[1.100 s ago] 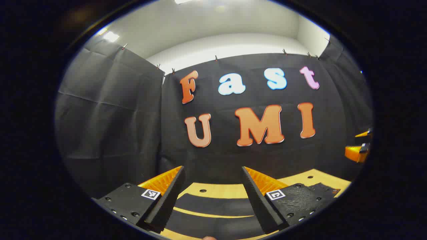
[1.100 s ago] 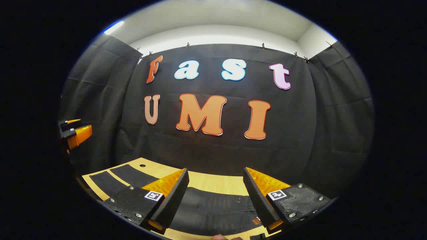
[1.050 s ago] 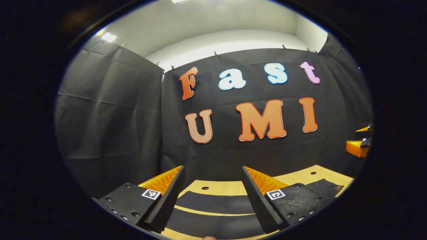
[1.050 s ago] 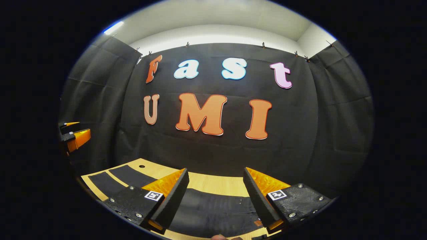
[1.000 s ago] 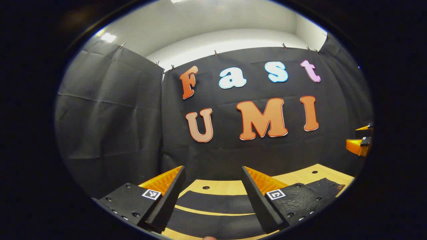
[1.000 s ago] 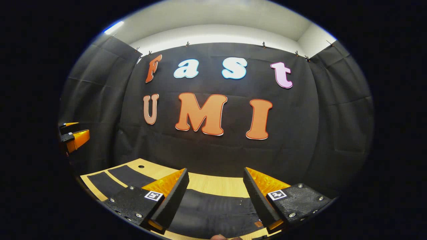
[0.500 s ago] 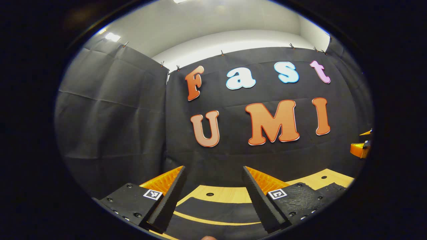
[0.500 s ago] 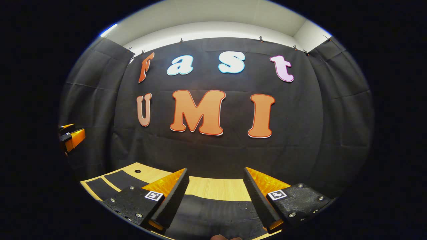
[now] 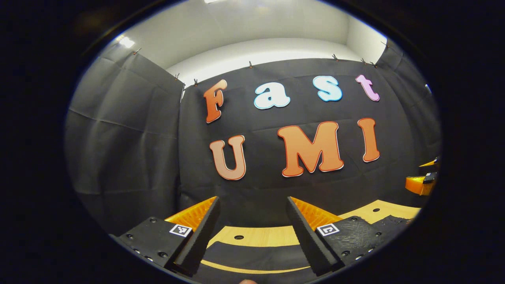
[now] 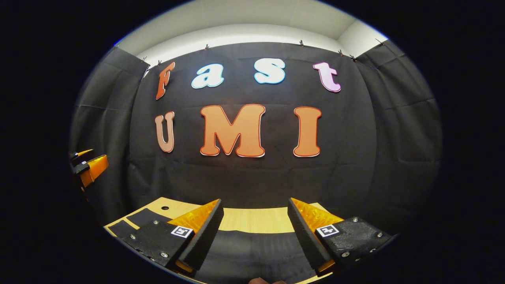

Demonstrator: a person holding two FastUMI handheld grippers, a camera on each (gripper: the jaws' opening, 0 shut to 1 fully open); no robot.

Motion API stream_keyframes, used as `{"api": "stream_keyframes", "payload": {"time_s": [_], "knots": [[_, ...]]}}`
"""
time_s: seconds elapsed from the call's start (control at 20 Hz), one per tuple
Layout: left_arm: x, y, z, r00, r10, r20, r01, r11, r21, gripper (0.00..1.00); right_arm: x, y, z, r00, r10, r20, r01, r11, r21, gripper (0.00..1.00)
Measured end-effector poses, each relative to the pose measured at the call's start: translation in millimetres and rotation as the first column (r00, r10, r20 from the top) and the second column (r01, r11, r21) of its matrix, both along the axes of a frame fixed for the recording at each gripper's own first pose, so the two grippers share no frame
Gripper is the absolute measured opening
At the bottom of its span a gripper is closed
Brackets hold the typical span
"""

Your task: Grasp the waist and the cuffs of the jeans and fold them to make the two legs overlap; first hold the waist and fold one-third of the jeans toward the cuffs, then hold the cuffs and fold the remaining one-third in the same direction to finish folding.

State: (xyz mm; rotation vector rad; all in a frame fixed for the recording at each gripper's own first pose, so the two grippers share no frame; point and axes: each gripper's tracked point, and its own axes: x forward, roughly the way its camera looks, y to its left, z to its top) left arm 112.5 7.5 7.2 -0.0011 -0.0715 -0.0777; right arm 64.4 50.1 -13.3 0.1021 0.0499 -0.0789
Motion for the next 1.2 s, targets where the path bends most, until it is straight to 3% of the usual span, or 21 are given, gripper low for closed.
{"api": "stream_keyframes", "payload": {"time_s": [0.15, 0.3, 0.45, 0.55, 0.65, 0.85, 1.0, 1.2], "knots": [[3.2, 9.4, -17.4, 0.999, -0.004, -0.051, 0.004, 1.000, 0.000, 1.00, 6.9, 9.9, -15.5, 0.997, 0.019, -0.072, -0.019, 1.000, 0.005, 0.98], [6.9, 31.9, -54.0, 0.985, 0.016, -0.174, -0.020, 0.999, -0.024, 0.99, 11.0, 0.6, -33.1, 0.989, -0.018, -0.145, 0.022, 0.999, 0.029, 0.98], [9.9, 61.1, -98.7, 0.948, 0.045, -0.315, -0.069, 0.995, -0.065, 1.00, 8.7, -23.9, -64.5, 0.965, -0.073, -0.252, 0.100, 0.991, 0.094, 0.98], [7.2, 84.7, -134.1, 0.900, 0.057, -0.433, -0.109, 0.989, -0.097, 0.99, -1.2, -41.7, -95.2, 0.927, -0.112, -0.359, 0.176, 0.973, 0.151, 0.98], [1.3, 108.7, -180.9, 0.817, 0.080, -0.571, -0.176, 0.978, -0.115, 1.00, -13.7, -60.9, -133.1, 0.865, -0.150, -0.478, 0.272, 0.942, 0.195, 0.98], [-18.9, 149.7, -271.3, 0.616, 0.062, -0.786, -0.281, 0.949, -0.146, 0.98, -46.9, -76.8, -192.2, 0.746, -0.148, -0.649, 0.417, 0.864, 0.282, 0.98], [-36.9, 173.6, -322.3, 0.440, 0.047, -0.897, -0.352, 0.928, -0.125, 0.98, -69.7, -86.3, -226.2, 0.658, -0.145, -0.739, 0.508, 0.810, 0.294, 0.99], [-42.3, 180.2, -389.1, 0.195, -0.010, -0.981, -0.471, 0.876, -0.102, 0.99, -85.6, -99.4, -269.4, 0.572, -0.121, -0.811, 0.604, 0.731, 0.317, 0.99]]}}
